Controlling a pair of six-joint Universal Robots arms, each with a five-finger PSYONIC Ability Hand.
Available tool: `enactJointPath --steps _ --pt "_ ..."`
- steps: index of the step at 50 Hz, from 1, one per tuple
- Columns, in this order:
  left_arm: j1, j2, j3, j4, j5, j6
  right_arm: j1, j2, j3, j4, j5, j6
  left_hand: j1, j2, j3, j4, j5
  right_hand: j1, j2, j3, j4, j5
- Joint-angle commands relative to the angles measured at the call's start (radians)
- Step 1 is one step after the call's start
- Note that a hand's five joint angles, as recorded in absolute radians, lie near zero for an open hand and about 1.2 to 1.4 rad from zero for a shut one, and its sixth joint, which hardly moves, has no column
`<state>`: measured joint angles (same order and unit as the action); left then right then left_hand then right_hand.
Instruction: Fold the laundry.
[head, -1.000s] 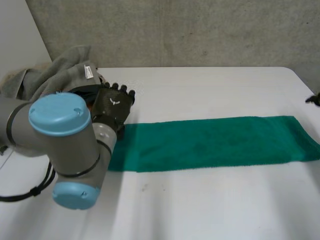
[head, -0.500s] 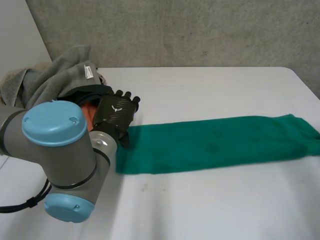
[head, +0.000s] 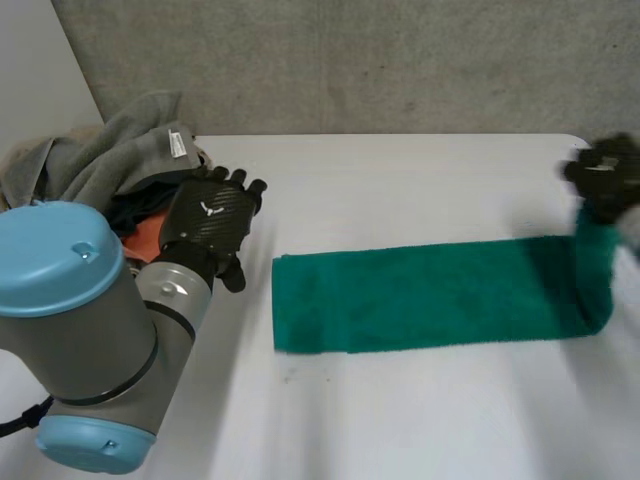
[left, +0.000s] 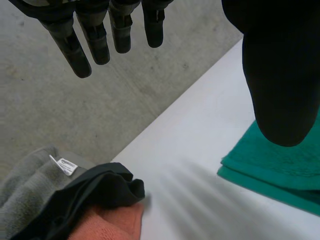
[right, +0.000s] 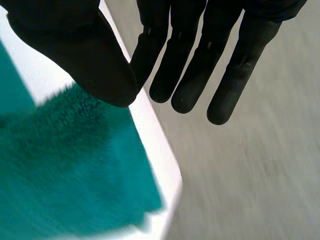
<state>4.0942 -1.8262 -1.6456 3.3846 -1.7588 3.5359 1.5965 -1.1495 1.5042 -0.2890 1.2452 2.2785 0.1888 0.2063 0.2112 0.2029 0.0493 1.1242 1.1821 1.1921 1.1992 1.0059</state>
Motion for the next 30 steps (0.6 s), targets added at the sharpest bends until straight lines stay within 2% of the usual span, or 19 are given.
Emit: enactJointPath --steps 1,4,9,14,19,20,21,22,23,26,27,30 --pt "0.005 0.041 -0.039 0.002 -0.001 -0.002 0.359 0.013 0.014 -0.077 -0.092 0.022 -0.014 -0.032 -0.037 -0.028 -0.049 0.272 0.214 0.204 0.197 0.216" --pt "0.014 0.048 -0.057 0.004 -0.001 -0.002 0.491 0.078 0.016 -0.123 -0.121 0.01 -0.014 -0.032 -0.037 -0.028 -0.049 0.272 0.214 0.204 0.197 0.216" --pt "0.043 0.05 -0.079 0.012 -0.001 -0.011 0.621 0.177 0.016 -0.154 -0.154 0.004 -0.014 -0.032 -0.037 -0.028 -0.049 0.272 0.214 0.204 0.197 0.216" --pt "0.063 0.047 -0.086 0.035 0.002 -0.038 0.684 0.257 0.014 -0.148 -0.164 0.002 -0.014 -0.032 -0.037 -0.028 -0.049 0.272 0.214 0.204 0.197 0.216" --pt "0.063 0.038 -0.069 0.039 0.004 -0.043 0.68 0.22 0.021 -0.153 -0.135 0.013 -0.014 -0.032 -0.037 -0.028 -0.049 0.272 0.214 0.204 0.197 0.216" --pt "0.063 0.036 -0.068 0.039 0.004 -0.043 0.677 0.206 0.019 -0.153 -0.13 0.022 -0.014 -0.032 -0.037 -0.028 -0.049 0.07 0.012 0.002 -0.005 0.013" --pt "0.061 0.034 -0.063 0.039 0.004 -0.043 0.668 0.192 0.018 -0.151 -0.121 0.03 -0.014 -0.032 -0.037 -0.028 -0.049 -0.232 -0.29 -0.3 -0.307 -0.288" --pt "0.06 0.034 -0.062 0.039 0.004 -0.043 0.655 0.177 0.018 -0.154 -0.104 0.044 -0.014 -0.032 -0.037 -0.028 -0.049 -0.499 -0.557 -0.567 -0.574 -0.555" --pt "0.058 0.034 -0.06 0.039 0.004 -0.043 0.61 0.145 0.01 -0.159 -0.036 0.089 -0.014 -0.032 -0.037 -0.028 -0.049 -0.676 -0.734 -0.744 -0.751 -0.733" --pt "0.049 0.036 -0.059 0.041 0.004 -0.045 0.505 0.094 -0.016 -0.138 0.126 0.206 -0.014 -0.032 -0.037 -0.028 -0.049 -0.678 -0.736 -0.746 -0.753 -0.734" --pt "0.048 0.036 -0.06 0.041 0.004 -0.045 0.446 0.076 -0.036 -0.121 0.213 0.296 -0.014 -0.032 -0.037 -0.028 -0.049 -0.675 -0.733 -0.743 -0.75 -0.731" --pt "0.044 0.036 -0.068 0.055 0.004 -0.048 0.375 0.074 -0.074 -0.055 0.243 0.416 -0.014 -0.032 -0.037 -0.028 -0.049 -0.672 -0.73 -0.74 -0.747 -0.729"
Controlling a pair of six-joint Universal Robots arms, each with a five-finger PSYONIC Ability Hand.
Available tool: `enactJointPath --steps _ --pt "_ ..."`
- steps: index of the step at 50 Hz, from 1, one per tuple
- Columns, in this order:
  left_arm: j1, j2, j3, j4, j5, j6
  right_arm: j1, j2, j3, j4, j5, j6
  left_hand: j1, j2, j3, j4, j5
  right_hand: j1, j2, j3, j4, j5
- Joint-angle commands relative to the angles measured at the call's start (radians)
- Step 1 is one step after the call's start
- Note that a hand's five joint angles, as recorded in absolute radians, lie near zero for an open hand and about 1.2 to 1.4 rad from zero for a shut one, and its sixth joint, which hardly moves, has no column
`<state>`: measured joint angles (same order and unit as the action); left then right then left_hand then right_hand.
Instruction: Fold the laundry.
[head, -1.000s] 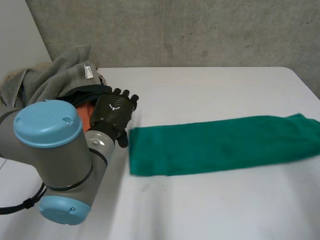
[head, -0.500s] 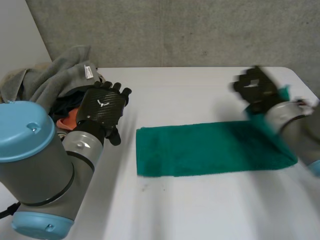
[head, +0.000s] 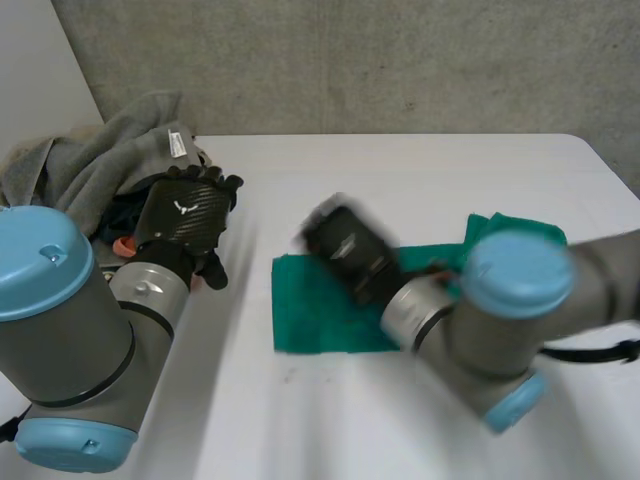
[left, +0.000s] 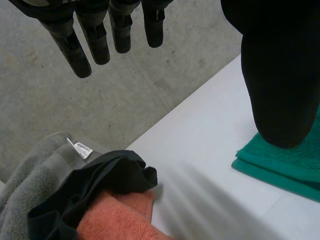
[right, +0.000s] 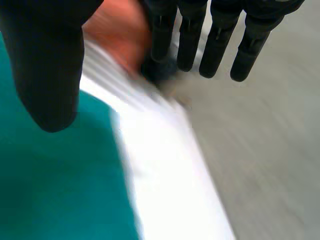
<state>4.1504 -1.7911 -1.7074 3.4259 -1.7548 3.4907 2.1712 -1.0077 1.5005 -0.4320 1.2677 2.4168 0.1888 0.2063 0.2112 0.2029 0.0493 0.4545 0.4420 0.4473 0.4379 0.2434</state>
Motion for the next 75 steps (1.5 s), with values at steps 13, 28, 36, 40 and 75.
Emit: enactJointPath --steps 13,28,36,40,75 --pt "-0.022 -0.01 -0.028 0.039 0.0 -0.015 -0.363 0.156 -0.247 0.386 0.101 0.44 -0.014 -0.032 -0.037 -0.028 -0.049 0.156 0.168 0.163 0.172 0.192" --pt "-0.029 -0.008 -0.029 0.039 0.0 -0.016 -0.384 0.241 -0.295 0.34 0.105 0.386 -0.014 -0.032 -0.037 -0.028 -0.049 0.942 0.954 0.949 0.958 0.978" --pt "-0.038 0.009 -0.024 0.041 0.0 -0.018 -0.36 0.095 -0.284 0.312 0.104 0.384 -0.014 -0.032 -0.037 -0.028 -0.049 0.942 0.954 0.949 0.958 0.978" --pt "-0.032 0.029 -0.021 0.041 0.0 -0.027 -0.23 0.067 -0.266 0.283 0.079 0.393 -0.014 -0.032 -0.037 -0.028 -0.049 0.942 0.954 0.949 0.958 0.978" --pt "-0.145 -0.212 0.199 0.138 0.109 -0.047 -0.244 -0.224 0.247 0.145 -0.016 0.424 -0.014 -0.032 -0.037 -0.028 -0.049 -0.28 -0.267 -0.273 -0.263 -0.243"
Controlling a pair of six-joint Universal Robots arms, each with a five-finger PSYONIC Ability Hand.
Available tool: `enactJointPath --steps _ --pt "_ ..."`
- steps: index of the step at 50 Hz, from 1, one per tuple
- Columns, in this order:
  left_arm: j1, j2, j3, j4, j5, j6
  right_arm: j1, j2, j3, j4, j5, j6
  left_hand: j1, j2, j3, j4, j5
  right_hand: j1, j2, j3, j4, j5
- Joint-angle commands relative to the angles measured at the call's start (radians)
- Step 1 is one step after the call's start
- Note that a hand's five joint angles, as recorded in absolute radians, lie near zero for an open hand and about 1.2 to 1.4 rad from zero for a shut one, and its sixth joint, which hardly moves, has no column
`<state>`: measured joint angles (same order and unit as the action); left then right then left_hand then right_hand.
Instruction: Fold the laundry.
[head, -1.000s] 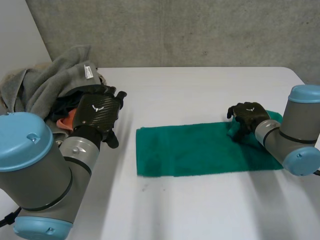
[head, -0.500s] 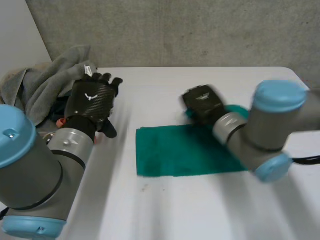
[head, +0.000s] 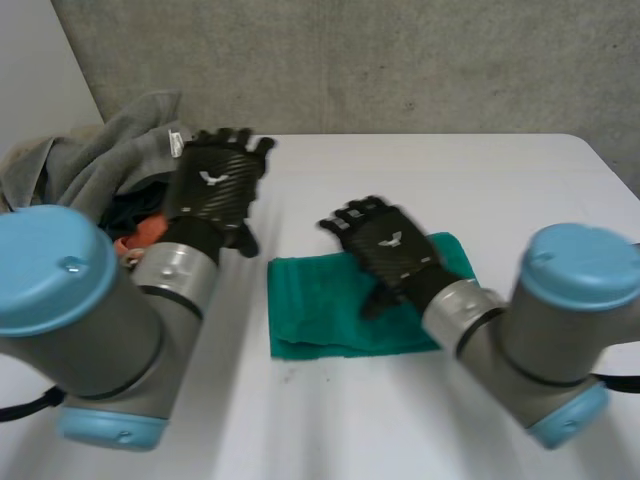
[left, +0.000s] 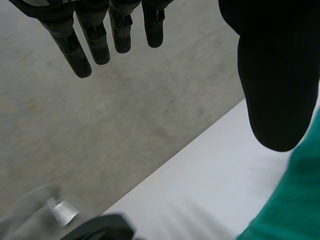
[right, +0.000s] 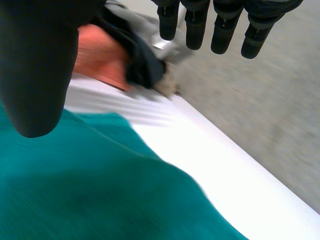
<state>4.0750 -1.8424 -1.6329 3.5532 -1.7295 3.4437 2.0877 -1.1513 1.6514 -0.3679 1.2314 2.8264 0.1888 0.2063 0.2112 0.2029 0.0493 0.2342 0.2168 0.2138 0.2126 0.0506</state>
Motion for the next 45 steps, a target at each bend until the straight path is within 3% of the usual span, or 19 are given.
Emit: enactJointPath --steps 1,6,10,16,18,19,20,28,34,38,45 --pt "-0.073 -0.182 0.137 0.01 0.09 0.0 -0.181 -0.087 0.108 0.095 0.025 0.011 -0.014 -0.032 -0.037 -0.028 -0.049 -0.06 -0.042 -0.039 -0.038 -0.051" --pt "-0.11 -0.293 0.202 0.001 0.093 0.012 -0.271 -0.09 0.163 0.109 0.03 -0.06 -0.014 -0.032 -0.037 -0.028 -0.049 0.033 0.05 0.053 0.054 0.042" --pt "-0.116 -0.36 0.231 -0.007 0.085 0.028 -0.339 -0.073 0.2 0.093 0.026 -0.215 -0.014 -0.032 -0.037 -0.028 -0.049 0.173 0.19 0.193 0.195 0.182" --pt "-0.123 -0.39 0.232 -0.056 0.024 0.087 -0.354 0.013 0.189 0.092 0.036 -0.318 -0.014 -0.032 -0.037 -0.028 -0.049 0.379 0.396 0.399 0.4 0.388" --pt "-0.127 -0.39 0.22 -0.076 -0.02 0.115 -0.356 0.028 0.183 0.092 0.037 -0.332 -0.014 -0.032 -0.037 -0.028 -0.049 0.601 0.619 0.622 0.623 0.61" --pt "-0.13 -0.39 0.217 -0.08 -0.036 0.121 -0.357 0.033 0.173 0.092 0.037 -0.338 -0.014 -0.032 -0.037 -0.028 -0.049 0.986 1.003 1.006 1.008 0.995" --pt "-0.133 -0.387 0.214 -0.083 -0.05 0.123 -0.357 0.033 0.168 0.092 0.039 -0.34 -0.014 -0.032 -0.037 -0.028 -0.049 1.141 1.158 1.161 1.163 1.15" --pt "-0.133 -0.281 0.145 -0.091 -0.111 0.117 -0.33 0.018 0.093 0.096 0.079 -0.338 -0.014 -0.032 -0.037 -0.028 -0.049 1.162 1.179 1.182 1.184 1.171" --pt "-0.113 -0.166 0.088 -0.091 -0.122 0.117 -0.088 -0.034 -0.007 0.093 0.091 -0.337 -0.014 -0.032 -0.037 -0.028 -0.049 1.162 1.179 1.182 1.184 1.171" --pt "-0.055 -0.052 0.009 -0.086 -0.122 0.117 0.069 -0.015 -0.058 0.089 0.083 -0.344 -0.014 -0.032 -0.037 -0.028 -0.049 1.162 1.179 1.182 1.184 1.171" --pt "0.004 0.029 -0.071 -0.079 -0.117 0.112 0.256 0.18 -0.151 0.087 0.094 -0.331 -0.014 -0.032 -0.037 -0.028 -0.049 1.162 1.179 1.182 1.184 1.171"
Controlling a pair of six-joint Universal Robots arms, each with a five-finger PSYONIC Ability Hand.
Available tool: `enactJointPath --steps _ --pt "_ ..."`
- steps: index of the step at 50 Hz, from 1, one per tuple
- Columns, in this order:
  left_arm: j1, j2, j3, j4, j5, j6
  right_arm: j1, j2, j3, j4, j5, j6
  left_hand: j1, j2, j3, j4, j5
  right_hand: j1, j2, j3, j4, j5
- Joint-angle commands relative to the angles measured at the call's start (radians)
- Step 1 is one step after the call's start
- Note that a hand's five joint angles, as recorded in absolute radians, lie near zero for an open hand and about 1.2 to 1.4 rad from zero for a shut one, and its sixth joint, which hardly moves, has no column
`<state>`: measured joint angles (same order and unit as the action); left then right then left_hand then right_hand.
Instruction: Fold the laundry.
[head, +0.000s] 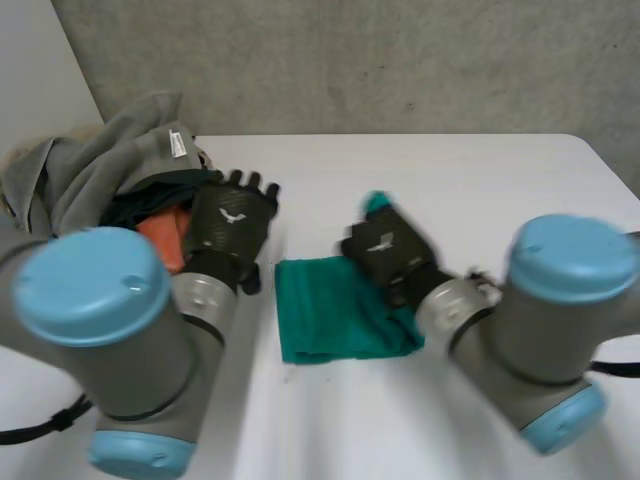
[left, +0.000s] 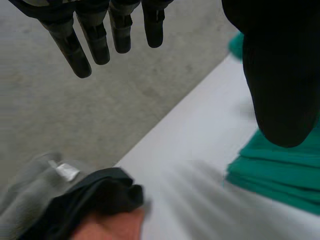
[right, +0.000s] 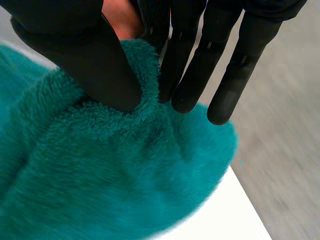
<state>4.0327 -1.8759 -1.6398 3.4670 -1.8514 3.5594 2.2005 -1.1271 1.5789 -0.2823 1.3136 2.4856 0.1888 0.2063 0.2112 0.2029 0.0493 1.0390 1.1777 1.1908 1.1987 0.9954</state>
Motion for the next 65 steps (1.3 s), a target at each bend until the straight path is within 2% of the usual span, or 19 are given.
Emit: enactJointPath --steps 1,3,4,6,8,11,15,18,21,24,28,29,32,37,40,46,52,58,65 --pt "0.046 0.063 -0.067 0.007 0.004 -0.005 0.145 0.162 -0.086 0.003 0.012 0.013 -0.014 -0.032 -0.037 -0.028 -0.049 0.357 0.219 0.205 0.198 0.226" --pt "0.049 0.061 -0.066 0.012 0.008 -0.017 0.143 0.165 -0.089 0.0 0.004 0.027 -0.014 -0.032 -0.037 -0.028 -0.049 0.157 0.019 0.005 -0.002 0.026" --pt "0.049 0.061 -0.064 0.012 0.009 -0.024 0.143 0.156 -0.089 -0.006 0.004 0.065 -0.014 -0.032 -0.037 -0.028 -0.049 -0.19 -0.329 -0.342 -0.35 -0.321" --pt "0.051 0.057 -0.052 0.014 0.012 -0.053 0.142 0.139 -0.083 -0.011 0.003 0.131 -0.014 -0.032 -0.037 -0.028 -0.049 -0.495 -0.633 -0.647 -0.654 -0.626" --pt "0.051 0.055 -0.04 0.015 0.014 -0.071 0.095 0.081 -0.085 -0.008 0.01 0.255 -0.014 -0.032 -0.037 -0.028 -0.049 -0.715 -0.854 -0.867 -0.875 -0.846" --pt "0.046 0.041 0.008 0.026 0.017 -0.112 -0.002 0.0 -0.073 0.0 0.01 0.392 -0.014 -0.032 -0.037 -0.028 -0.049 -0.822 -0.96 -0.973 -0.981 -0.953" --pt "0.025 -0.018 0.078 0.027 0.05 -0.169 -0.14 -0.086 -0.054 0.061 -0.004 0.608 -0.014 -0.032 -0.037 -0.028 -0.049 -0.825 -0.964 -0.977 -0.985 -0.956" --pt "-0.041 -0.095 0.165 0.014 0.15 -0.24 -0.18 -0.079 -0.071 0.159 -0.011 0.656 -0.002 -0.019 -0.024 -0.016 -0.037 -0.825 -0.964 -0.977 -0.985 -0.956" --pt "-0.06 -0.132 0.193 0.004 0.173 -0.27 -0.179 -0.039 -0.106 0.23 -0.014 0.648 0.013 -0.005 -0.01 -0.001 -0.022 -0.813 -0.952 -0.965 -0.973 -0.944" --pt "-0.08 -0.183 0.219 -0.058 0.147 -0.3 -0.177 0.064 -0.169 0.276 -0.026 0.647 0.028 0.01 0.005 0.014 -0.007 -0.798 -0.937 -0.95 -0.958 -0.929" --pt "-0.083 -0.25 0.225 -0.155 0.04 -0.303 -0.174 0.163 -0.238 0.33 -0.089 0.645 0.028 0.01 0.005 0.014 -0.007 -0.772 -0.911 -0.924 -0.932 -0.903" --pt "-0.084 -0.274 0.225 -0.184 -0.01 -0.301 -0.174 0.179 -0.249 0.34 -0.099 0.644 0.028 0.01 0.005 0.014 -0.007 -0.763 -0.902 -0.915 -0.923 -0.894" --pt "-0.086 -0.302 0.224 -0.212 -0.061 -0.297 -0.173 0.246 -0.283 0.362 -0.122 0.635 0.028 0.01 0.005 0.014 -0.007 -0.746 -0.884 -0.897 -0.905 -0.877" --pt "-0.077 -0.341 0.225 -0.241 -0.083 -0.275 -0.159 0.319 -0.323 0.368 -0.093 0.535 0.031 0.013 0.008 0.016 -0.004 -0.69 -0.829 -0.842 -0.85 -0.821" --pt "-0.075 -0.347 0.227 -0.255 -0.08 -0.254 -0.154 0.323 -0.327 0.371 -0.016 0.442 0.031 0.013 0.008 0.016 -0.004 -0.646 -0.785 -0.798 -0.806 -0.777" --pt "-0.083 -0.328 0.235 -0.261 -0.031 -0.229 -0.154 0.241 -0.294 0.351 0.09 0.346 0.028 0.01 0.005 0.014 -0.007 -0.602 -0.74 -0.754 -0.761 -0.733" --pt "-0.08 -0.191 0.244 -0.261 0.049 -0.228 -0.165 0.11 -0.176 0.247 0.11 0.378 0.013 -0.005 -0.009 -0.001 -0.022 -0.622 -0.761 -0.774 -0.782 -0.753" --pt "-0.067 -0.109 0.236 -0.25 0.124 -0.228 -0.203 -0.031 0.002 0.123 0.141 0.51 0.01 -0.007 -0.012 -0.004 -0.025 -0.666 -0.805 -0.818 -0.826 -0.797" --pt "0.011 -0.051 0.218 -0.258 0.274 -0.234 -0.248 -0.054 0.128 0.141 0.121 0.665 0.01 -0.007 -0.012 -0.004 -0.025 -0.655 -0.793 -0.806 -0.814 -0.786"
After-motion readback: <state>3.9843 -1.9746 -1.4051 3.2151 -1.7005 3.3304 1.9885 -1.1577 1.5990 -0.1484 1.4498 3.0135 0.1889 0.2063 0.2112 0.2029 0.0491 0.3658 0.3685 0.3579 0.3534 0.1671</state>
